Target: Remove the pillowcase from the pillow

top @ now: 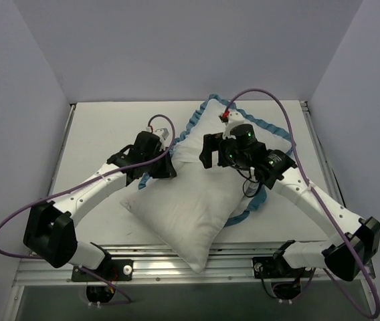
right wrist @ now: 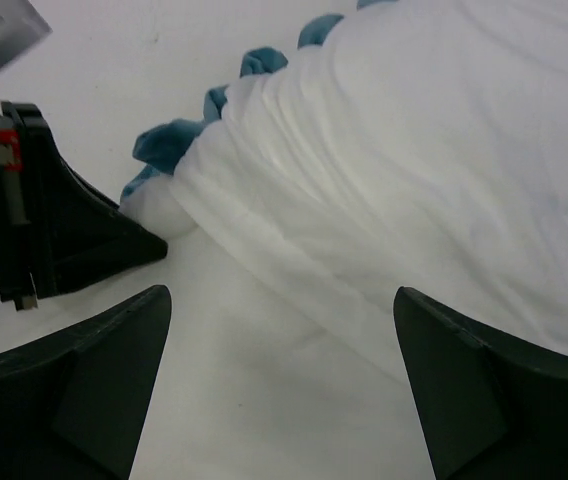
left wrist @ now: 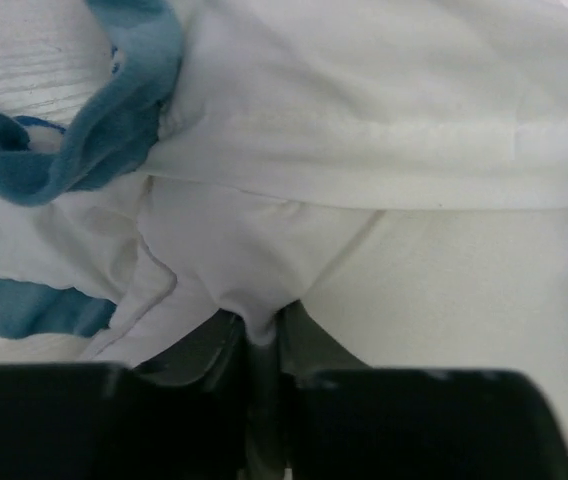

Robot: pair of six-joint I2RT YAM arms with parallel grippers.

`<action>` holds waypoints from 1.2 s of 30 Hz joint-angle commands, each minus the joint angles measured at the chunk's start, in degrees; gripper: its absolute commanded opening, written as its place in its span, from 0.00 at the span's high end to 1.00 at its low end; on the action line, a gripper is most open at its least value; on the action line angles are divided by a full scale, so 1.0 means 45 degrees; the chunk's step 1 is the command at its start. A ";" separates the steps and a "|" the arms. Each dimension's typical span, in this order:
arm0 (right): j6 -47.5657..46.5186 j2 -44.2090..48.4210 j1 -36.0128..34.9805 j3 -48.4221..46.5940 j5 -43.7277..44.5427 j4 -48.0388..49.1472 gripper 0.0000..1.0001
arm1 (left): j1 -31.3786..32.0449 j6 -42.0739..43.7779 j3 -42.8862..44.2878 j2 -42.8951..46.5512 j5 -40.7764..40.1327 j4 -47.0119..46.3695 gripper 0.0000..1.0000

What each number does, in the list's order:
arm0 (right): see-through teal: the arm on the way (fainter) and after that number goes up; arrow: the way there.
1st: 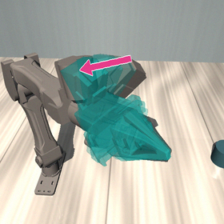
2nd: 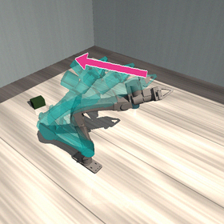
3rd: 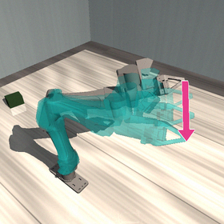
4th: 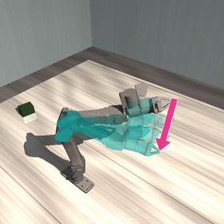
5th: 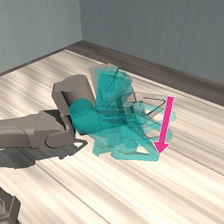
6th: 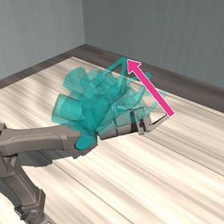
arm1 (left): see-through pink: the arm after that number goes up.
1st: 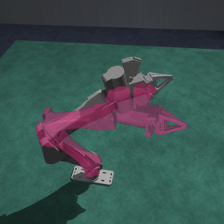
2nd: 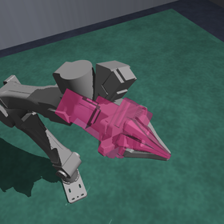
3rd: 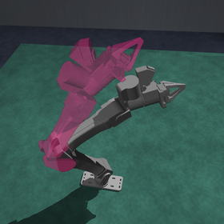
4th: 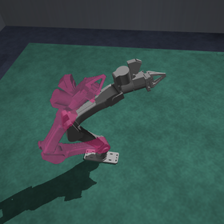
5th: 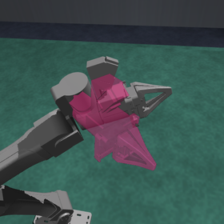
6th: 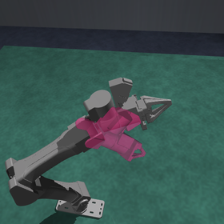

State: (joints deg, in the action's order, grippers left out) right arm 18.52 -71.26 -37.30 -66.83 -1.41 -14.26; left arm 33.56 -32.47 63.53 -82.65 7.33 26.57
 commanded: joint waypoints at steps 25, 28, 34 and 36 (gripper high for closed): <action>-0.3435 -0.6450 0.0785 -0.3684 0.3358 0.0923 1.00 | 0.0023 0.1121 0.0061 0.2973 -0.0769 0.2101 0.98; -0.2500 -0.6196 0.2328 -0.3918 0.3827 0.0787 1.00 | 0.0003 0.1239 0.0667 0.3812 -0.1219 0.3176 0.98; -0.0682 -0.5611 0.5394 -0.4349 0.4223 0.0240 1.00 | -0.0114 0.1102 0.1175 0.5550 -0.1512 0.4934 0.98; 0.0158 -0.5434 0.6330 -0.4310 0.4005 0.0259 1.00 | -0.0134 0.0927 0.1273 0.6002 -0.1822 0.5673 0.98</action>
State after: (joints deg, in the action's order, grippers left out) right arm 14.87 -98.91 -18.24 -84.55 3.40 -12.45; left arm 33.95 -29.17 65.45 -61.67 3.25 38.92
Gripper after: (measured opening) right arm 0.005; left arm 0.060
